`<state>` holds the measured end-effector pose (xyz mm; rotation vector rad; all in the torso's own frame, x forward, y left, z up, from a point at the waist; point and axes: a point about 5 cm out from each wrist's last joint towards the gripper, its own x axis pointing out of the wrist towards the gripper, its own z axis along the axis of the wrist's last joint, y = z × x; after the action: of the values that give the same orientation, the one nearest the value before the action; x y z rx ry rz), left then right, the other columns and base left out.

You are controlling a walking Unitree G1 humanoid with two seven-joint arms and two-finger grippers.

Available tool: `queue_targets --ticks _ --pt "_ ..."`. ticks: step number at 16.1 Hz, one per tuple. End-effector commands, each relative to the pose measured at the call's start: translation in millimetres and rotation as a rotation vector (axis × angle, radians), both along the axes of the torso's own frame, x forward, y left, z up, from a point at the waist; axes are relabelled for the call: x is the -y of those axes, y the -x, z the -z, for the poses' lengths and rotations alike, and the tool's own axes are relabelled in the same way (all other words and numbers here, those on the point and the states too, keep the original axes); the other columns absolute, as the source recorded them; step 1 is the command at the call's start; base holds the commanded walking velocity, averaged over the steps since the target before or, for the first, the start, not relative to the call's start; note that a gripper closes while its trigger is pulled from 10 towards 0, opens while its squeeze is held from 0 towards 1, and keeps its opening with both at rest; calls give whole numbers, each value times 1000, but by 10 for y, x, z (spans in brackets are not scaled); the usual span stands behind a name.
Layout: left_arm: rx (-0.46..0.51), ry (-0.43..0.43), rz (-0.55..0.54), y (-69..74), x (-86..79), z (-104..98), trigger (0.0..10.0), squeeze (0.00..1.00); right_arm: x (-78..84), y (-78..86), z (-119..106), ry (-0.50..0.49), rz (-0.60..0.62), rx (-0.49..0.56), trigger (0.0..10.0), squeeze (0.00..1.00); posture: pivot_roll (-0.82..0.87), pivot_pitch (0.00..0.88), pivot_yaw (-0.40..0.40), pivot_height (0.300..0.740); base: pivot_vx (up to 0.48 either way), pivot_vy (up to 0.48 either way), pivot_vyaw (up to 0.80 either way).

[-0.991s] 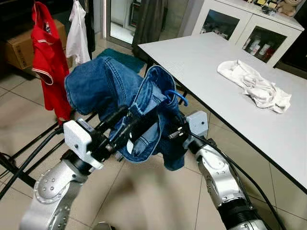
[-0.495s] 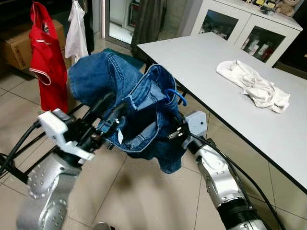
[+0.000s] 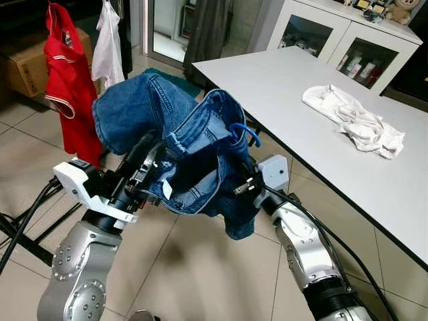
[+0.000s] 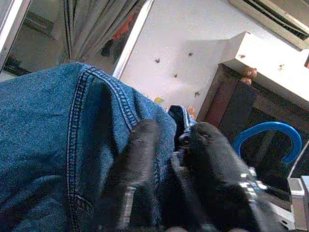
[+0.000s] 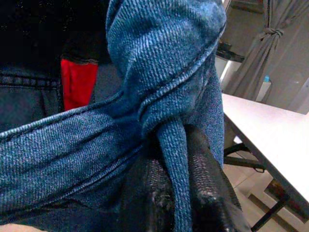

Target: Hang hanger

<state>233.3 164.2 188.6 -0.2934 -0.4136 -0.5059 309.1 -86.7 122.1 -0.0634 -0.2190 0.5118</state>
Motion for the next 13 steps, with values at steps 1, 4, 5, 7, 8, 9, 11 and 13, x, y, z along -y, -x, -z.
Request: queue_targets --ticks 1,4,5,7,8,9,11,13 --pt "0 -8 4 -4 48 15 0 0 104 -23 -82 -29 35 37 0 0 193 72 -184 740 0 0 0" --pt "10 -7 26 11 85 21 0 0 107 -17 -78 -27 37 37 0 0 190 70 -183 740 0 0 0" --pt "14 -5 27 13 86 15 0 0 108 -14 -78 -27 37 37 0 0 189 70 -183 740 0 0 0" --pt "27 -6 27 15 86 4 0 0 116 -10 -75 -25 38 37 0 0 188 71 -184 740 0 0 0" --pt "37 -2 26 17 83 -7 0 0 119 -9 -75 -25 38 37 0 0 187 72 -185 740 0 0 0" --pt "46 0 26 21 86 -14 0 0 121 -7 -75 -24 38 37 0 0 187 73 -187 740 0 0 0" --pt "48 -6 15 19 86 -14 0 0 120 -4 -73 -24 38 37 0 0 188 75 -187 740 0 0 0" --pt "39 -59 -26 -5 78 15 0 0 115 0 -69 -24 36 35 0 0 190 77 -187 740 0 0 0"
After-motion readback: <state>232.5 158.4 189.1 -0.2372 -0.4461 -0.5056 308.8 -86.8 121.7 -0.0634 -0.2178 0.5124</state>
